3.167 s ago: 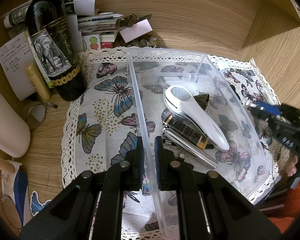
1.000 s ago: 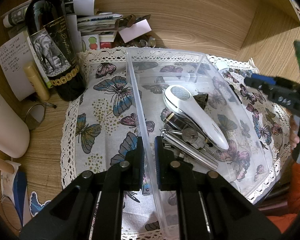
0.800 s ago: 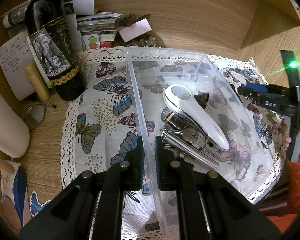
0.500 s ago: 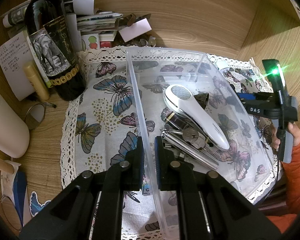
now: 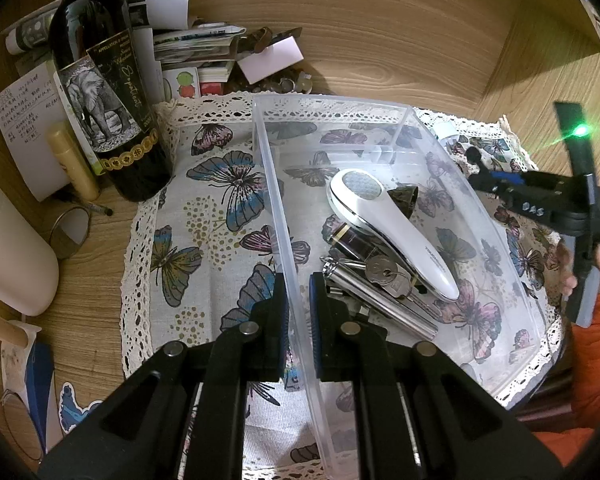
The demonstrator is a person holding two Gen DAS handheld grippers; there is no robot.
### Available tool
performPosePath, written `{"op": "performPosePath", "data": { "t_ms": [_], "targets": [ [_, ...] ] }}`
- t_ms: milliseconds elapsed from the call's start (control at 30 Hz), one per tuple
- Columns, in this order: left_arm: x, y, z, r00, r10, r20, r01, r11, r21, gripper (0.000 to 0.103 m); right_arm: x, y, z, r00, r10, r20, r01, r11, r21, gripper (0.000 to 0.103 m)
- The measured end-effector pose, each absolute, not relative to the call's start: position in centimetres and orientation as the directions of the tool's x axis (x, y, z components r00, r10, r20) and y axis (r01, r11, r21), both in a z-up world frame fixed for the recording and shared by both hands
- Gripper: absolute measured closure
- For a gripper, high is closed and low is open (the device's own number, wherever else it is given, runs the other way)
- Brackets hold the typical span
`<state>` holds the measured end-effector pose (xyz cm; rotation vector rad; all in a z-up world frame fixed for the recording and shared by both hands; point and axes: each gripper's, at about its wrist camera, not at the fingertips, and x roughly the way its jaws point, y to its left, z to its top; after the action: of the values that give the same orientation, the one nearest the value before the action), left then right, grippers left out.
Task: Organize rigid objects
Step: 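Carry the black cylinder into the box with the right tool and release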
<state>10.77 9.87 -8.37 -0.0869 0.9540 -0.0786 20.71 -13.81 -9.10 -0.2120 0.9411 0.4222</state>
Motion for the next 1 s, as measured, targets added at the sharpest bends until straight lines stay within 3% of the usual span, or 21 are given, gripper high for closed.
{"op": "performPosePath", "data": {
  "t_ms": [300,567,1000],
  "targets": [
    [10.8,9.9,-8.4,0.576,-0.105,-0.811,0.029,0.994,-0.108,0.094,17.7,-11.0,-3.8,0.588,0.353,-0.728,-0.528,0.849,-0.014,0.080],
    [10.8,9.9,-8.4,0.576,-0.105,-0.810,0.029,0.994,-0.109,0.094,16.3,-8.0,-2.5,0.589,0.421,-0.690,-0.605,0.796,-0.030,0.080],
    [10.8,9.9,-8.4,0.576,-0.106,-0.810,0.029,0.994,-0.109,0.094,14.3,-3.2,-5.7,0.449,0.475,-0.757,-0.719,0.695,0.010,0.080]
  ]
}}
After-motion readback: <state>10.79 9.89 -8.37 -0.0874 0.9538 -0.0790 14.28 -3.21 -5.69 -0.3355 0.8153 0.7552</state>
